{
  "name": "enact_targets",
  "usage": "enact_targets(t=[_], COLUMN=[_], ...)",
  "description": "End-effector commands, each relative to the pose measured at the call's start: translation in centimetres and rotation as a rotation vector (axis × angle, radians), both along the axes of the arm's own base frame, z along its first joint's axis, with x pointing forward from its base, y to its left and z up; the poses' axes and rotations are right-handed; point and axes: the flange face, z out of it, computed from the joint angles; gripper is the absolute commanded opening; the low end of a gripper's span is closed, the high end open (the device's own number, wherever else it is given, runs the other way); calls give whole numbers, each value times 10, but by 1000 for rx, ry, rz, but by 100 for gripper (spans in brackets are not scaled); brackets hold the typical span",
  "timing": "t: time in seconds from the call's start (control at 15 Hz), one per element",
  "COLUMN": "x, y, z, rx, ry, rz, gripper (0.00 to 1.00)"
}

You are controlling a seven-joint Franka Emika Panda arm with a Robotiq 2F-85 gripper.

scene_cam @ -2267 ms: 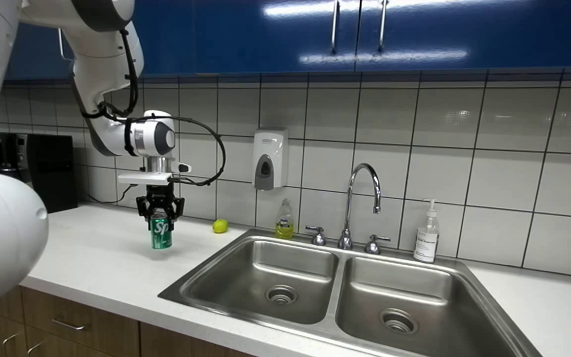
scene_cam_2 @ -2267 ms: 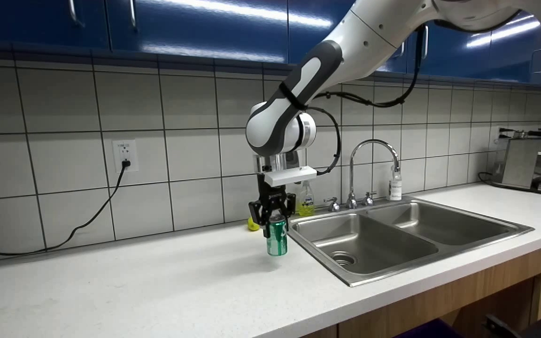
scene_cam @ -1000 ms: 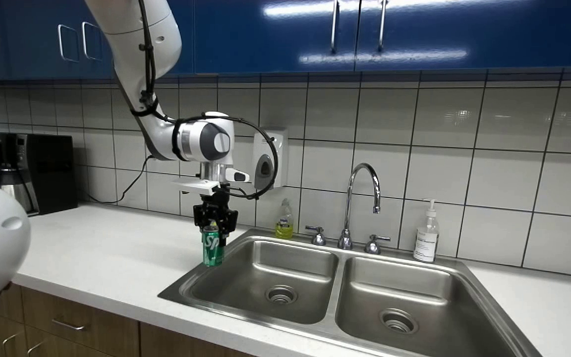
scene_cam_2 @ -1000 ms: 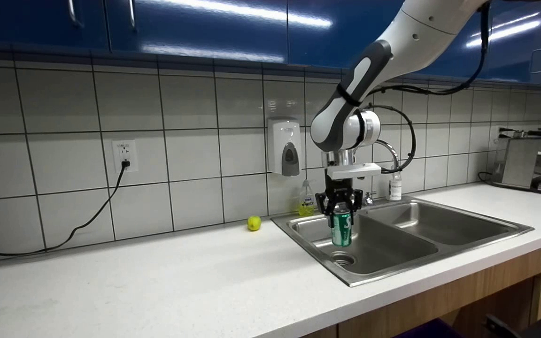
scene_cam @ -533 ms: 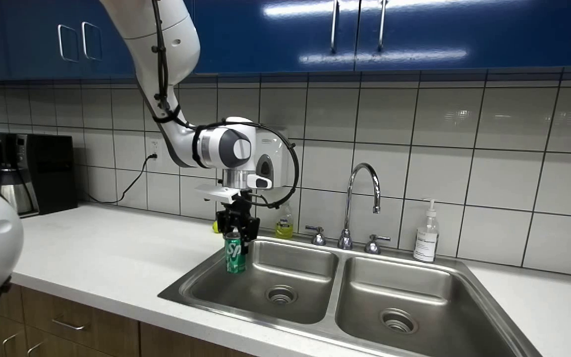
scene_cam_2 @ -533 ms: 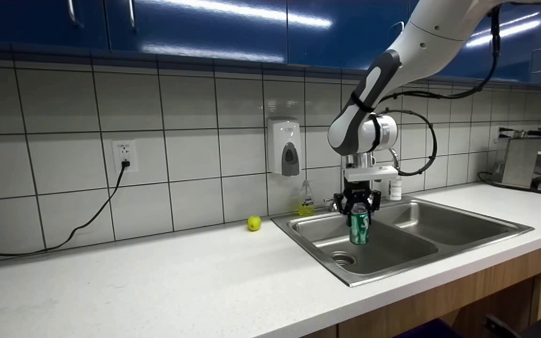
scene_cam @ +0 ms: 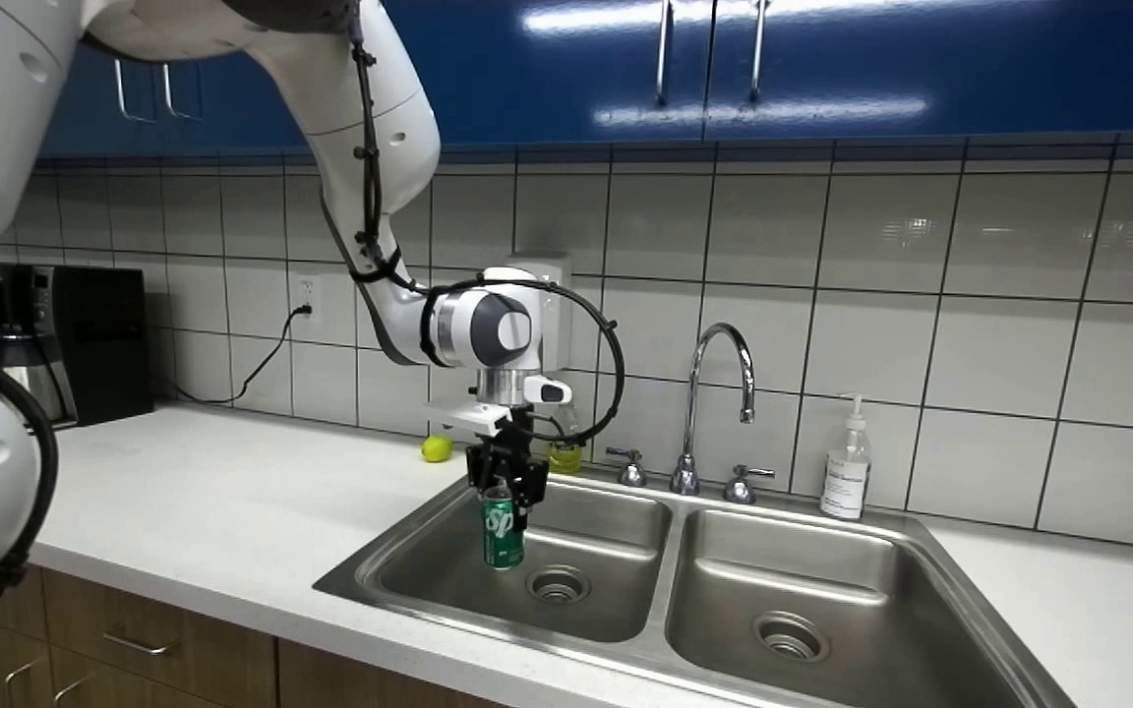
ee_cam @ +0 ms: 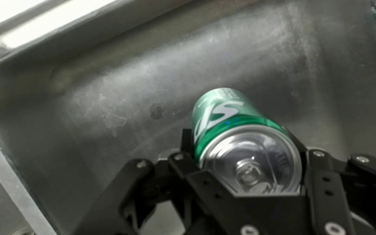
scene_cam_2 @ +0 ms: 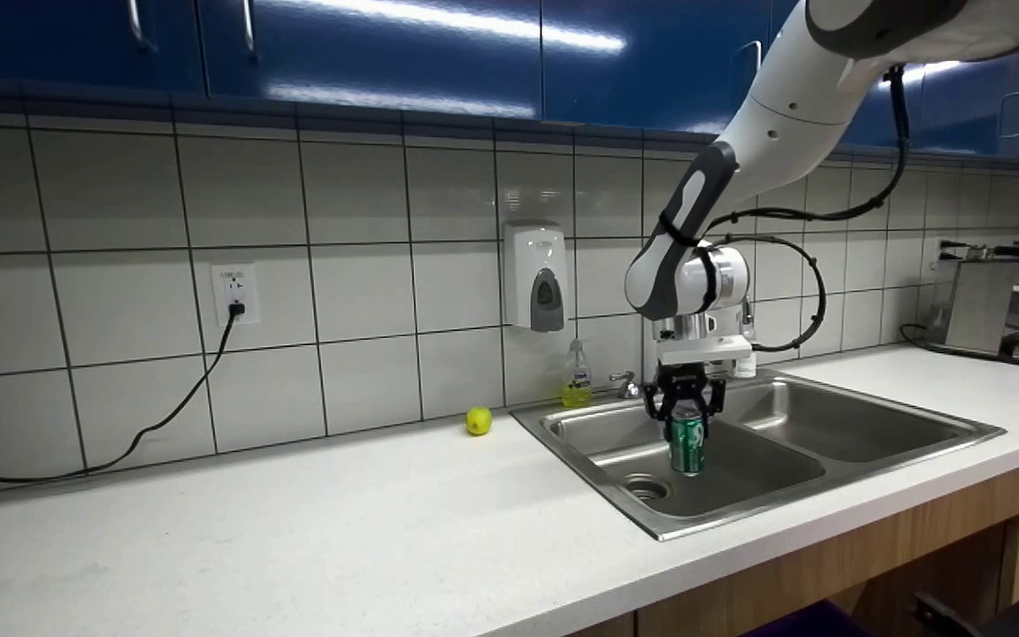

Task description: Put the green can in the sink on the left.

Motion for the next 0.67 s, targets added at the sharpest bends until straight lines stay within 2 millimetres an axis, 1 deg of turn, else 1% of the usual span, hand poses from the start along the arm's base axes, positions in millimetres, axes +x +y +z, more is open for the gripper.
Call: enact_targets(t=[0.0, 0.27, 0.6], x=[25, 35, 34], y=[-11, -17, -21], z=[-17, -48, -85], rx=[0, 9, 37], ry=[-9, 15, 56], rz=[-34, -59, -86], gripper=[38, 38, 38])
